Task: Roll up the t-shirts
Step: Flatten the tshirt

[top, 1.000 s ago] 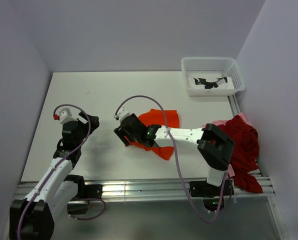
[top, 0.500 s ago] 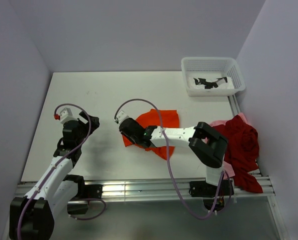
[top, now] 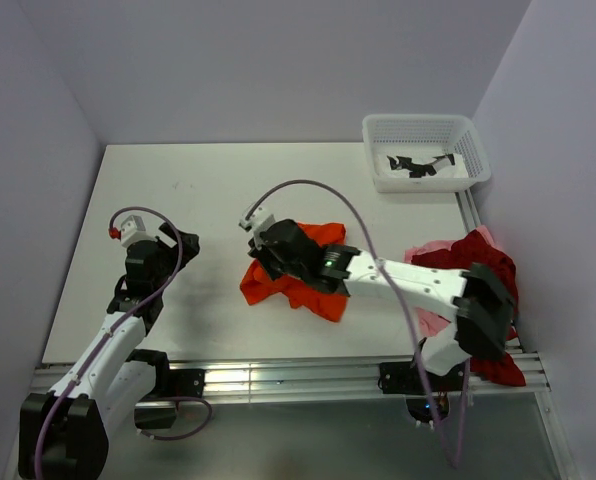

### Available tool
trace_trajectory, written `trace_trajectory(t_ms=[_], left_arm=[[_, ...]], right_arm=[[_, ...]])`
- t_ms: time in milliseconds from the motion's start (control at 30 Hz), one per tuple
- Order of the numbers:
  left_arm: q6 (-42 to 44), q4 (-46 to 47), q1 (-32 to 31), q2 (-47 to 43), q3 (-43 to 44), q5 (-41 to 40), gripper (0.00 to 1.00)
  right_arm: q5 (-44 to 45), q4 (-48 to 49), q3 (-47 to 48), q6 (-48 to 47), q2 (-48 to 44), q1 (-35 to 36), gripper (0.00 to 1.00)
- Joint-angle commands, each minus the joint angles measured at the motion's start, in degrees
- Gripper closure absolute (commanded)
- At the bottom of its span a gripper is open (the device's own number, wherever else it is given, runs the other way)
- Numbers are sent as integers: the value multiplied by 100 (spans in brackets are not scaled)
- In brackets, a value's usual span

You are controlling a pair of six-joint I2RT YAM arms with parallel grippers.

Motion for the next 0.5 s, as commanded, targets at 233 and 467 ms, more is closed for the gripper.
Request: trace_trajectory(t_ms=[233, 467], left_arm=[[105, 141, 10, -41, 221, 131, 10], [140, 184, 10, -33, 212, 245, 10]], right_arm=[[-1938, 529, -1101, 1520, -2130, -2375, 100], [-1615, 1, -1471, 2059, -943, -3881, 66]])
